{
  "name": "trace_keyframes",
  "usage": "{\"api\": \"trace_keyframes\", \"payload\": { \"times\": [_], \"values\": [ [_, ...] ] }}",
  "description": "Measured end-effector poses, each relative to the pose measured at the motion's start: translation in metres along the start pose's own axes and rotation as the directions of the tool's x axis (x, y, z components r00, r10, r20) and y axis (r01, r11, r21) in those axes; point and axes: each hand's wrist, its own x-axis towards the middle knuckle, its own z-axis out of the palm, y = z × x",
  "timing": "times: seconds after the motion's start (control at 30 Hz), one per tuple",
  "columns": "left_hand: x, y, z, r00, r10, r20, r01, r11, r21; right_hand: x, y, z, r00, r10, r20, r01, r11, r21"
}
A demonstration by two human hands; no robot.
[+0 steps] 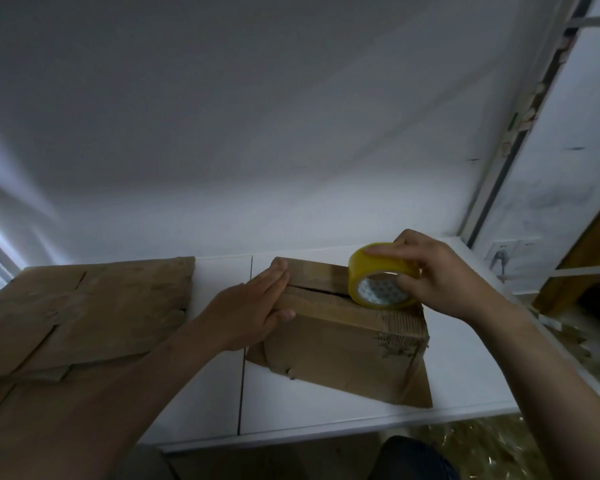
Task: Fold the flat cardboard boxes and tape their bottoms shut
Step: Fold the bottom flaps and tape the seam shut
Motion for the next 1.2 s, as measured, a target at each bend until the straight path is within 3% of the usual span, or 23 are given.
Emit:
{"api": "trace_keyframes", "payload": {
  "times": [0.2, 0.3, 0.53, 0.7, 0.77, 0.83, 0.93, 1.2],
  "values": [
    [-0.001, 0.002, 0.002, 1.000, 0.006, -0.001, -0.006, 0.998, -0.058, 0.006, -0.023, 0.002, 0.997, 0.019, 0.078, 0.001, 0.970, -0.245],
    [0.000, 0.006, 0.001, 0.998, -0.018, 0.066, 0.021, 0.999, -0.047, 0.011, -0.031, 0.005, 0.997, 0.007, 0.079, 0.020, 0.942, -0.334],
    [0.007, 0.035, -0.010, 0.985, -0.067, 0.157, 0.038, 0.983, 0.182, 0.013, -0.037, 0.014, 0.997, 0.013, 0.074, 0.016, 0.926, -0.376],
    [0.017, 0.068, 0.003, 0.998, 0.053, 0.046, -0.057, 0.994, 0.096, 0.016, -0.032, 0.021, 0.997, 0.004, 0.077, 0.024, 0.934, -0.356],
    [0.020, 0.073, 0.007, 0.999, 0.029, 0.020, -0.030, 0.996, 0.081, 0.014, -0.027, 0.023, 0.997, 0.000, 0.079, 0.024, 0.953, -0.303],
    [0.020, 0.072, 0.008, 1.000, 0.024, -0.001, -0.024, 0.996, 0.086, 0.009, -0.022, 0.022, 1.000, 0.005, 0.009, -0.004, 0.997, -0.079],
    [0.019, 0.070, 0.009, 1.000, 0.020, -0.020, -0.018, 0.996, 0.092, -0.004, -0.012, 0.023, 0.985, 0.046, -0.169, -0.001, 0.966, 0.257],
    [0.017, 0.073, 0.011, 1.000, 0.000, -0.030, 0.003, 0.996, 0.084, -0.015, 0.007, 0.020, 0.994, -0.030, -0.107, 0.050, 0.982, 0.183]
  ]
}}
